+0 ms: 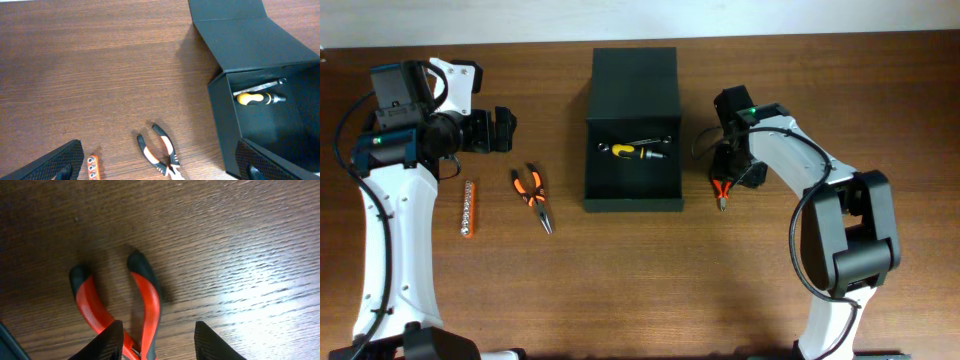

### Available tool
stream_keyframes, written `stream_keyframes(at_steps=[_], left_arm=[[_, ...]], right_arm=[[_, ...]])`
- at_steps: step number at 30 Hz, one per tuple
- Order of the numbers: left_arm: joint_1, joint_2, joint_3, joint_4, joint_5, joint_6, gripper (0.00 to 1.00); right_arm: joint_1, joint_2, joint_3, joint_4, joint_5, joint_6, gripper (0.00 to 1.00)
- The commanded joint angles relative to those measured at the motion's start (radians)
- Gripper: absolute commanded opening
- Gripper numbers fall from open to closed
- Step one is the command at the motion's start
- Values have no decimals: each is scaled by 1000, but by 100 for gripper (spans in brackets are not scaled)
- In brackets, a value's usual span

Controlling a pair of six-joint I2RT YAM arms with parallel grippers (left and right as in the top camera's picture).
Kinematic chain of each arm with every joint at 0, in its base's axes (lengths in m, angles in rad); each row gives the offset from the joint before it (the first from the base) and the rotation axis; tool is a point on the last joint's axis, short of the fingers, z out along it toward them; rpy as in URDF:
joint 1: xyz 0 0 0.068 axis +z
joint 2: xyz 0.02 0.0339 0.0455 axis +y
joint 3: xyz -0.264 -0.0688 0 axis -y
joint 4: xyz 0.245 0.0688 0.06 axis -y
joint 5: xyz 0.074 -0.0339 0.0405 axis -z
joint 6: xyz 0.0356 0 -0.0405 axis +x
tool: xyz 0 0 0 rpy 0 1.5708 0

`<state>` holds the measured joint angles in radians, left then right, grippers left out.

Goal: Pack container
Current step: 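Lower the right gripper and grasp the red pliers, then carry the red pliers into the box and release them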

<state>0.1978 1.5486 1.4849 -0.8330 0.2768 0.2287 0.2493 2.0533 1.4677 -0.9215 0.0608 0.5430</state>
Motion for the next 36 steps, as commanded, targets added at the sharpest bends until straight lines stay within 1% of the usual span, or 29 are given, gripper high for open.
stream_keyframes(at_steps=[1,9,23,26,28,30,34,36], left_arm=[[3,9,23,-1,15,16,99],[3,9,23,-1,15,16,99],[3,9,23,-1,15,16,99],[3,9,23,-1,15,16,99],[3,9,23,-1,15,16,99],[3,9,23,-1,15,16,99],[3,9,23,-1,15,16,99],[3,9,23,-1,15,16,99]], right_arm=[[5,20,-10,3,31,24,45],[6,27,-10,6,43,47,45],[6,80,-10,30,-66,45,45],[6,80,-10,30,-74,45,30],[5,80,-10,29,-76,45,29],[4,80,-10,27,-76,46,25],[-2,80,-10,25,-75,45,22],[-9,80,-10,22,-70,45,17]])
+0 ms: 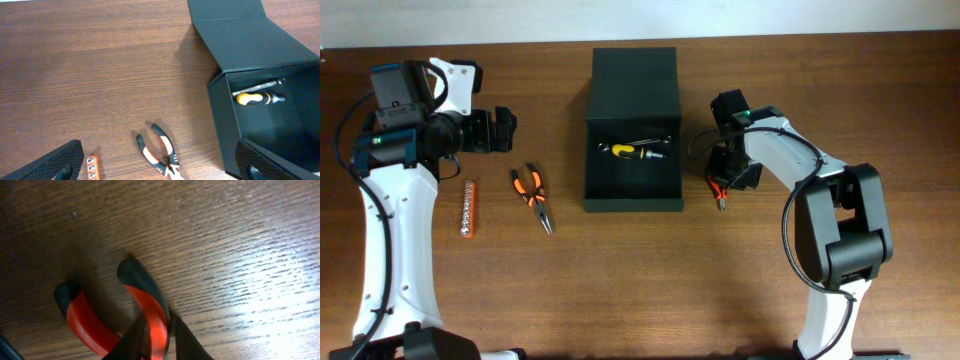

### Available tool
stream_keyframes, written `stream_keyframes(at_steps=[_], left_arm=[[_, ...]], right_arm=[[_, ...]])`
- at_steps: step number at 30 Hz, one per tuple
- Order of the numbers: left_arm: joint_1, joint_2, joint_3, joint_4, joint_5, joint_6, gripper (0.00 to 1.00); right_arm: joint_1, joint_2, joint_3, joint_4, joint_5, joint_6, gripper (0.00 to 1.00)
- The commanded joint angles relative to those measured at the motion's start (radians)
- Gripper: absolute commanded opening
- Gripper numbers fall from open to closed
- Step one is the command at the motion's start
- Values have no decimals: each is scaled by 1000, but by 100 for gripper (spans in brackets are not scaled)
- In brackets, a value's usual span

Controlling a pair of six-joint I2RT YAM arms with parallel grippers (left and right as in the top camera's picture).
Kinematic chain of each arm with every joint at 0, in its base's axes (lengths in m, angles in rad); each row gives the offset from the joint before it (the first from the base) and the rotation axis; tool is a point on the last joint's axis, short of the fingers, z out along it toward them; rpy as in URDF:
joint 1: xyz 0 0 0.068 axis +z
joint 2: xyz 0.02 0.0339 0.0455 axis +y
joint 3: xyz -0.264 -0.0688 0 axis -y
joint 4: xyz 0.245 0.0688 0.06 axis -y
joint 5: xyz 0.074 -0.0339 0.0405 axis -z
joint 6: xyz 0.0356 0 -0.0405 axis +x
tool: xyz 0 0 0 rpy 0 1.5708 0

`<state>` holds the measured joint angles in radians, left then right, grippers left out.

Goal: Pack container
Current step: 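Carry the red pliers into the box and release them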

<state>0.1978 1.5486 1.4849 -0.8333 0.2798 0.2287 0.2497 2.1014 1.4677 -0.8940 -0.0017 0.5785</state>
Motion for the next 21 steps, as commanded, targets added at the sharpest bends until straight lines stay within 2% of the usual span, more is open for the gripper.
stream_keyframes(at_steps=[1,6,13,21], left_arm=[[3,9,23,0,12,16,99],[3,9,23,0,12,16,99],[3,9,23,0,12,16,99],[3,9,23,0,12,16,99]], right_arm=[[-16,32,-10,-7,-2,8,14],[-64,31,-10,-26,7,2,4],[-145,-14,-9,-45,18,-84,4],[-150,-197,77,-79,36,-243,4]])
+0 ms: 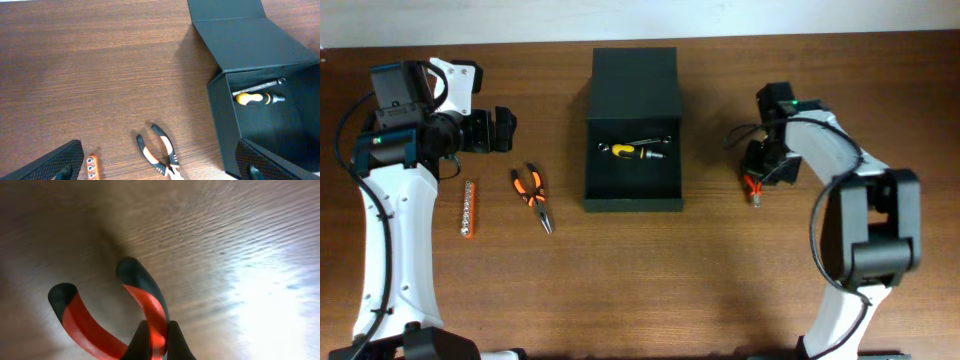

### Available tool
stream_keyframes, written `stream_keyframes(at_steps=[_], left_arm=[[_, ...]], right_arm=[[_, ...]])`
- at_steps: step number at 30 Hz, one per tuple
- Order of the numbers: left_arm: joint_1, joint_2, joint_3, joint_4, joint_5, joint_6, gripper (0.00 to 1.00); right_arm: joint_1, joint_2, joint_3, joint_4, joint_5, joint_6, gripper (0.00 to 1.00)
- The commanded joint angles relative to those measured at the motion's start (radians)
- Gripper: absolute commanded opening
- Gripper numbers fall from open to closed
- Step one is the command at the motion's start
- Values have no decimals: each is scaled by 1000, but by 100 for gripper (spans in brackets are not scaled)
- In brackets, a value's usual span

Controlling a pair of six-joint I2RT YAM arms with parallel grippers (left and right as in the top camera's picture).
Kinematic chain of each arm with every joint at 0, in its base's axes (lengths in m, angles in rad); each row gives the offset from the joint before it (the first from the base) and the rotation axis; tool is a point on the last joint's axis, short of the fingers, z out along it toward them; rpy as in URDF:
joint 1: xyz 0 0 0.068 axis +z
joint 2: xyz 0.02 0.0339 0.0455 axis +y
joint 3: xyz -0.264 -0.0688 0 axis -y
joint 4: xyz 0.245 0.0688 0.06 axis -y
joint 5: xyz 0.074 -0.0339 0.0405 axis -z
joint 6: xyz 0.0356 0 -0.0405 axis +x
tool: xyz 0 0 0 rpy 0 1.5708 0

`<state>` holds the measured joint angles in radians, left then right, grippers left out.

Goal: Pack container
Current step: 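Carry the red pliers into the box and release them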

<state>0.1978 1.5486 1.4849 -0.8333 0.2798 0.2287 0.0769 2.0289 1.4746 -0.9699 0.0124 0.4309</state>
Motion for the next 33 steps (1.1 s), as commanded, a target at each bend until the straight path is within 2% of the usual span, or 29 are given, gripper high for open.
stream_keyframes(at_steps=[1,8,11,15,20,24,29,33], left_arm=[[3,9,23,0,12,16,99],[3,9,23,0,12,16,99],[3,9,23,3,12,16,99],[3,9,23,2,12,16,99],[3,9,23,2,12,16,99],[3,9,23,3,12,16,99],[3,9,23,2,12,16,99],[3,9,23,2,12,16,99]], right_arm=[[34,-151,89,-6,22,-120,4],[221,-299,256,-13,21,-389,4],[329,-308,322,-6,21,-556,4],[446,-296,325,47,18,-702,4],[542,-205,312,85,-43,-930,4],[561,-108,312,91,-46,-1061,4],[552,29,312,103,-47,-1135,4],[551,124,312,117,-46,-1135,4]])
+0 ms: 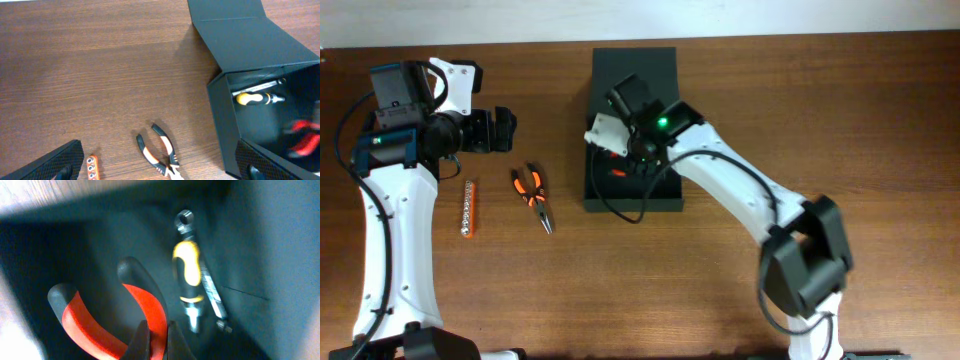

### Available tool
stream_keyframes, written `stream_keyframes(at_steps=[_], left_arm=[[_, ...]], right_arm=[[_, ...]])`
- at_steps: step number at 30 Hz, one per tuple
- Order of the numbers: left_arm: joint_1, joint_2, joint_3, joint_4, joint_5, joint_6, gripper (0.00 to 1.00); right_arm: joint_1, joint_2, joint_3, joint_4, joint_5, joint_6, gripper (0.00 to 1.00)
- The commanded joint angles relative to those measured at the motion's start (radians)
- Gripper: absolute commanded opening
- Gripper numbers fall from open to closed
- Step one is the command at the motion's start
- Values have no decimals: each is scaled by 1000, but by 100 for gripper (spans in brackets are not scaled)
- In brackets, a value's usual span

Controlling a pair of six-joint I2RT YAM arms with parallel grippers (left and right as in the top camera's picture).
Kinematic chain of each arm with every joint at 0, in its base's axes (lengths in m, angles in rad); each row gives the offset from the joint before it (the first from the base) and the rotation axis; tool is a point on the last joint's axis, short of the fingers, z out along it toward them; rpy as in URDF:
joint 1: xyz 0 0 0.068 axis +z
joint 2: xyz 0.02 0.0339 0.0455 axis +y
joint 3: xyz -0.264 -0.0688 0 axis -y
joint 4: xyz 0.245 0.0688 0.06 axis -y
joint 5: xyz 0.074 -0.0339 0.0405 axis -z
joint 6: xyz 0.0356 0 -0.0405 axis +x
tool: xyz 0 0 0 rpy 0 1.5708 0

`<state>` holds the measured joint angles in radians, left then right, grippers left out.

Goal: Pack container
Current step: 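Carry the red pliers into the box and release them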

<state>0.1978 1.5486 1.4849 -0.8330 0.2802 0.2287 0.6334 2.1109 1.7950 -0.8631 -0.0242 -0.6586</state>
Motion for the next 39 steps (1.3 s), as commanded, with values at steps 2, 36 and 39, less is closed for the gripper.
stream_keyframes(at_steps=[2,36,39], left_arm=[[3,9,23,2,11,16,99],[3,9,23,-5,11,16,99],[3,9,23,-14,11,16,99]], right_arm=[[-6,78,-8,19,-9,-55,4],[-7,50,190,-30,217,104,78],[-9,9,321,-124,216,214,76]])
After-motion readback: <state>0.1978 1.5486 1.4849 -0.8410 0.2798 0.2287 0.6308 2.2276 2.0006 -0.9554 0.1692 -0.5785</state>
